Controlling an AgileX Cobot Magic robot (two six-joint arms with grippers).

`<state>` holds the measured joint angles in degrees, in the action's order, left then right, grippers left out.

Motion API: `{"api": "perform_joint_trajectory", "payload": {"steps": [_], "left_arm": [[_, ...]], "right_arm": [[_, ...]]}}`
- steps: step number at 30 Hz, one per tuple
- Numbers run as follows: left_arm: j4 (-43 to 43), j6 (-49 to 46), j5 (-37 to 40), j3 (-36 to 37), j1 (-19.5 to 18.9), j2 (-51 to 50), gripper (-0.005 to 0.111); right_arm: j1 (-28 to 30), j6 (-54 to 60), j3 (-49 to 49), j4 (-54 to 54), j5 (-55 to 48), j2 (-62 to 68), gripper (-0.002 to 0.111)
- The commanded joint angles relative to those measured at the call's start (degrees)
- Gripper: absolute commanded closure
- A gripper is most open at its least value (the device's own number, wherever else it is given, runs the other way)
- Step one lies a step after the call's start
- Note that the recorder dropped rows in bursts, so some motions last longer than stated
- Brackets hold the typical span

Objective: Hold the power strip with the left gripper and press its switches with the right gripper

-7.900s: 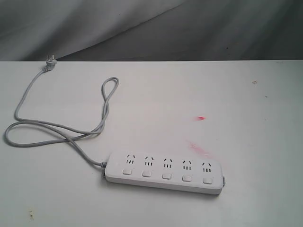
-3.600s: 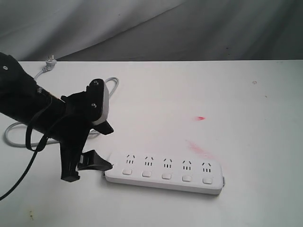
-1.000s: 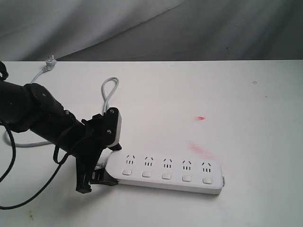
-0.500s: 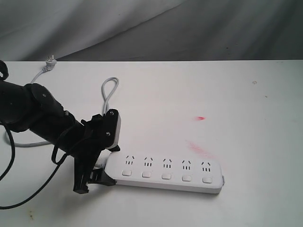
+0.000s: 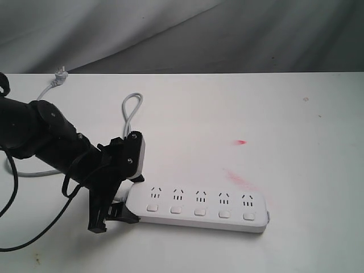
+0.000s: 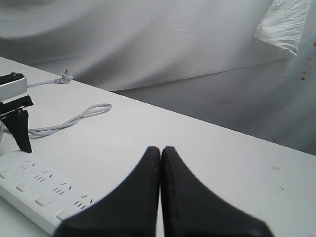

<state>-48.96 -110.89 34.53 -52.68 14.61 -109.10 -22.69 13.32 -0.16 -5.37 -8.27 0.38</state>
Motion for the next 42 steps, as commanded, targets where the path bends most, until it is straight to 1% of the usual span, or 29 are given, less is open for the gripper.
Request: {"api": "perform_joint_trajectory", "payload": {"steps": [1,20,23,26,29,31,33,38,40,42], "left_arm": [[0.1,-0.2,0.2,-0.3,0.3,-0.4,0.04],[0.1,-0.3,0.2,-0.3,0.3,-0.4,0.04],[0.1,-0.3,0.2,-0.3,0.3,-0.4,0.04],[0.1,-0.5,0.2,-0.3,0.3,-0.4,0.04],[0.1,-0.5,0.2,-0.3,0.3,-0.4,0.04],[0.1,-0.5,0.2,-0.3,0.3,-0.4,0.04],[0.1,-0.5,0.2,-0.3,0.3,-0.4,0.04],[0.1,-0.5,0.2,-0.3,0.3,-0.4,0.04],[0.1,-0.5,0.2,-0.3,0.3,-0.4,0.04],[0.1,-0.5,0.2,-0.3,0.3,-0.4,0.04]], "right_arm": [[0.4,-0.2,0.2,-0.1,0.5,-0.4,0.108],[0.4,-0.2,0.2,-0.1,0.5,-0.4,0.108],[0.4,-0.2,0.2,-0.2,-1.8,-0.4,0.108],[0.4,-0.2,-5.1,-0.2,-10.2,-0.4,0.108],[0.4,-0.2,-12.8,-0.1,-19.8,-0.4,0.108],[0.4,-0.2,-17.6,0.3,-22.6,1.7,0.108],[0.4,-0.2,-21.7,0.9,-24.4,6.0,0.108],[0.4,-0.2,-31.4,-0.2,-32.8,19.8,0.108],[0.4,-0.2,-34.4,-0.5,-33.3,25.3,0.108],[0.4,-0.2,-36.6,-0.8,-31.4,31.5,0.108]]}}
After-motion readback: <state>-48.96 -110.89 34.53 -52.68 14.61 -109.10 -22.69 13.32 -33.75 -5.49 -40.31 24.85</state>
